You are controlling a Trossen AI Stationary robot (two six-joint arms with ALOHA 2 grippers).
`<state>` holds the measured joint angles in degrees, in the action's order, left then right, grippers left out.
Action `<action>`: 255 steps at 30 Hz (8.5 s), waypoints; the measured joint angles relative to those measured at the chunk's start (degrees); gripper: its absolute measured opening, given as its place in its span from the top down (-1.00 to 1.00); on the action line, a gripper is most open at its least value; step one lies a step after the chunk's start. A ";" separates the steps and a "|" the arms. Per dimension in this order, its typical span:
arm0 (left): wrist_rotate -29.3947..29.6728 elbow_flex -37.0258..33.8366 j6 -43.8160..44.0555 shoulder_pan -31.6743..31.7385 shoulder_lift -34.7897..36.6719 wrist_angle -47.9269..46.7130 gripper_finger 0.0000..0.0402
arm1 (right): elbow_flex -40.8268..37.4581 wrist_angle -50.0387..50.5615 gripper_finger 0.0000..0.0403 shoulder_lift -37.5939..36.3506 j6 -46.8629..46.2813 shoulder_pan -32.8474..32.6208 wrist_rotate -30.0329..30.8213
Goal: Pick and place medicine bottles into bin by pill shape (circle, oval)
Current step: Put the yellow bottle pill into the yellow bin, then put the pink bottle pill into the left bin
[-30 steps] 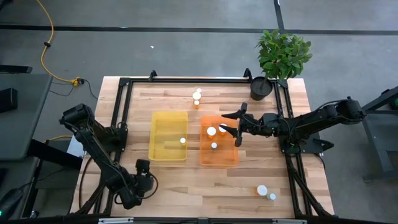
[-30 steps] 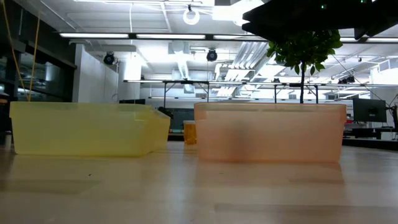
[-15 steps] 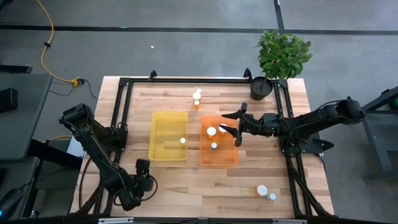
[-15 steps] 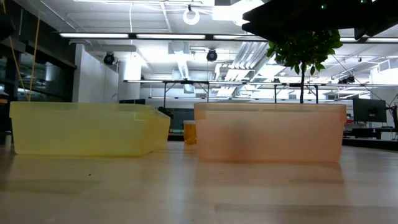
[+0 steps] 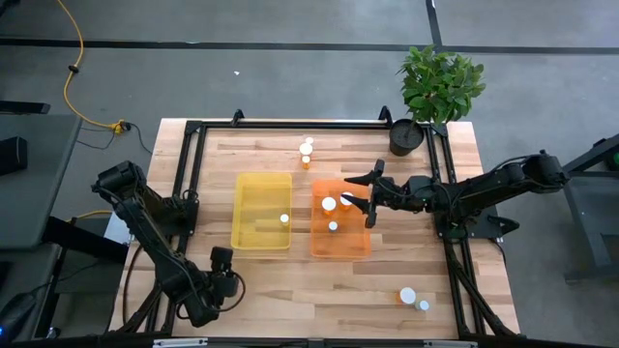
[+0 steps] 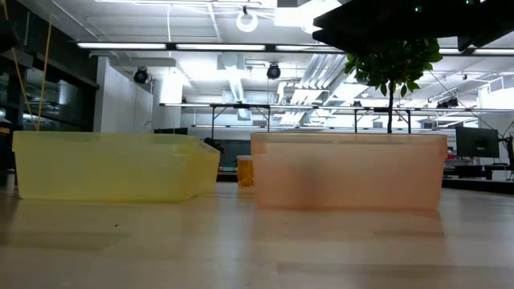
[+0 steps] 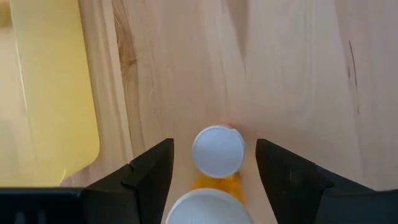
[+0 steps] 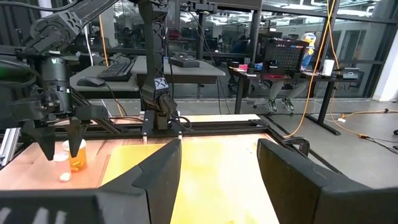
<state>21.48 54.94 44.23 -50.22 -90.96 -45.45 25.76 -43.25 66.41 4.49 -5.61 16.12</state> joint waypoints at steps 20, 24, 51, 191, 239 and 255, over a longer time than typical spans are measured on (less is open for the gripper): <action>-1.14 0.00 -0.61 2.01 0.00 0.04 0.09 | 0.00 0.19 -0.01 0.00 -0.04 0.00 0.00; -2.84 0.00 -0.92 1.99 -0.01 0.04 0.14 | 0.00 0.37 -0.01 0.00 -0.04 0.00 0.00; -1.53 4.26 -6.24 2.67 0.17 -4.80 0.50 | 0.00 0.57 -0.01 0.00 -1.07 0.00 0.00; -12.39 -6.60 15.10 2.15 13.88 -3.32 -0.80 | 0.02 1.96 -0.01 0.00 -1.49 0.01 0.02; -8.66 -2.82 7.60 1.44 5.66 -4.29 -0.11 | 0.02 2.32 -0.01 0.02 -1.05 0.00 0.04; -9.09 -1.90 5.02 2.02 5.62 -5.53 0.10 | 0.02 2.32 -0.01 0.02 -1.05 0.01 0.04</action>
<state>12.39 53.04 49.25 -48.20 -85.34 -50.98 25.78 -40.93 66.43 3.44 -5.59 16.16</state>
